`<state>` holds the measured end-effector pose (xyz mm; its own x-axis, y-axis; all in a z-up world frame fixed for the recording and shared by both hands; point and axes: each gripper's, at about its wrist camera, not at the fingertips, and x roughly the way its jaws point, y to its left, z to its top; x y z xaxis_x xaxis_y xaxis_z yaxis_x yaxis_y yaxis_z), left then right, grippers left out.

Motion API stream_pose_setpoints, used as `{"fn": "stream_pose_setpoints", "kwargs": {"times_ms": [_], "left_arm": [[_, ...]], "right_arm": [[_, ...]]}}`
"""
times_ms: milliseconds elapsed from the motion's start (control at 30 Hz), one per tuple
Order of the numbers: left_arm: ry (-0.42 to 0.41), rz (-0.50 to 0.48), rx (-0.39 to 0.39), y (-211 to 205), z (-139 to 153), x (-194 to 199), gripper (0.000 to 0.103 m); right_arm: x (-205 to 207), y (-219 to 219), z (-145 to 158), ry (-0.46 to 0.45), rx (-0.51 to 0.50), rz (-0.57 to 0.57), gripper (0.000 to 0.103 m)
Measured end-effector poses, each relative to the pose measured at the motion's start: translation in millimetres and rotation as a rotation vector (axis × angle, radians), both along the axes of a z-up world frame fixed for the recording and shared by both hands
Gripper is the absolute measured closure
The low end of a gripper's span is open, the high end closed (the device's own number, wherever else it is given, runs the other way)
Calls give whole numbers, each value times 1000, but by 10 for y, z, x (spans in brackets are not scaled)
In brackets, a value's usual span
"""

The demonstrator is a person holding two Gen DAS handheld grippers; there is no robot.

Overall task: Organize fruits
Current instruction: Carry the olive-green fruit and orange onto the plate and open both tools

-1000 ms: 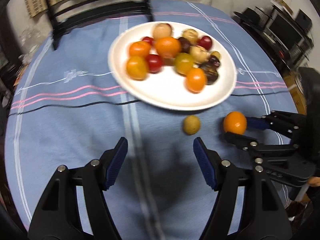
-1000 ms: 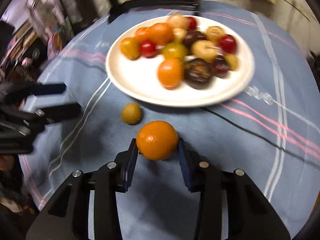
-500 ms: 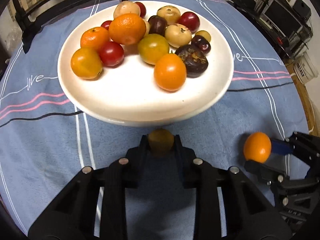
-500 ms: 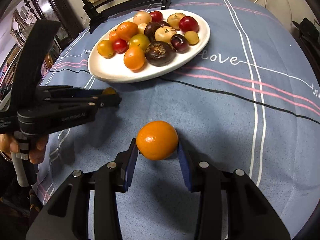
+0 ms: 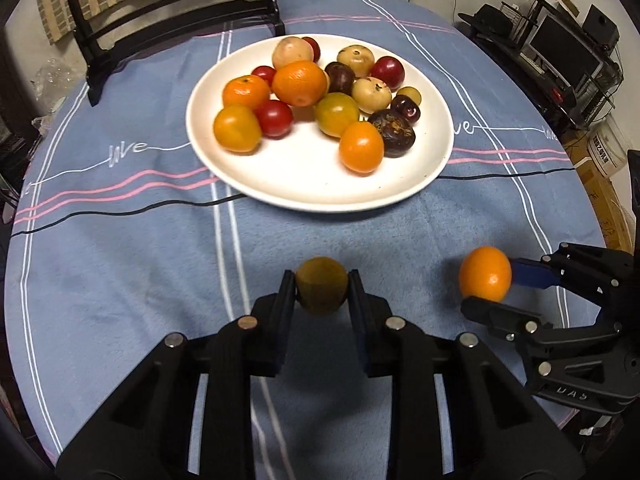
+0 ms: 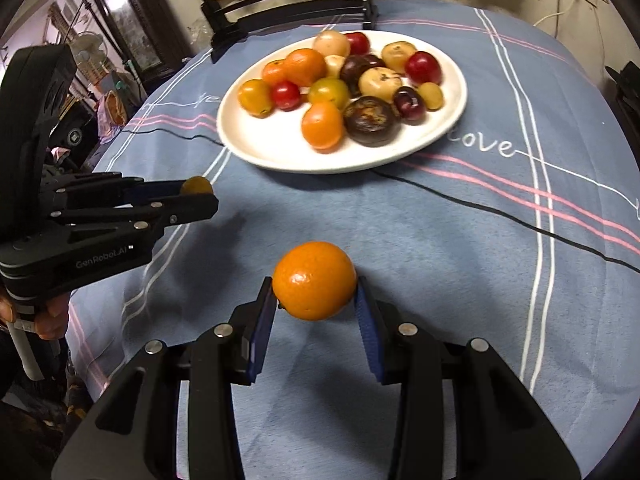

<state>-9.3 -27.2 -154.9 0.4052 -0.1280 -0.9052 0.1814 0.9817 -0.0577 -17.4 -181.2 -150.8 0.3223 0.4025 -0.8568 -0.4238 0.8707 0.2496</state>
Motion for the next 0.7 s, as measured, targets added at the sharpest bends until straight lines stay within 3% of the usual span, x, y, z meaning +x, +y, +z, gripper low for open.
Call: {"fn": "stream_pose_setpoints", "kwargs": {"times_ms": [233,500,700], "left_arm": [[-75,-9,24,6,320,-26,77],[-217,-4,49,21,941,192,76],[-265,24,45,34,1171,398,77]], "right_arm": [[-13,95,234,-44,26,10,63],[225,97,1023,-216,53,16,63],[474,97,1405,-301,70,3,63]]}}
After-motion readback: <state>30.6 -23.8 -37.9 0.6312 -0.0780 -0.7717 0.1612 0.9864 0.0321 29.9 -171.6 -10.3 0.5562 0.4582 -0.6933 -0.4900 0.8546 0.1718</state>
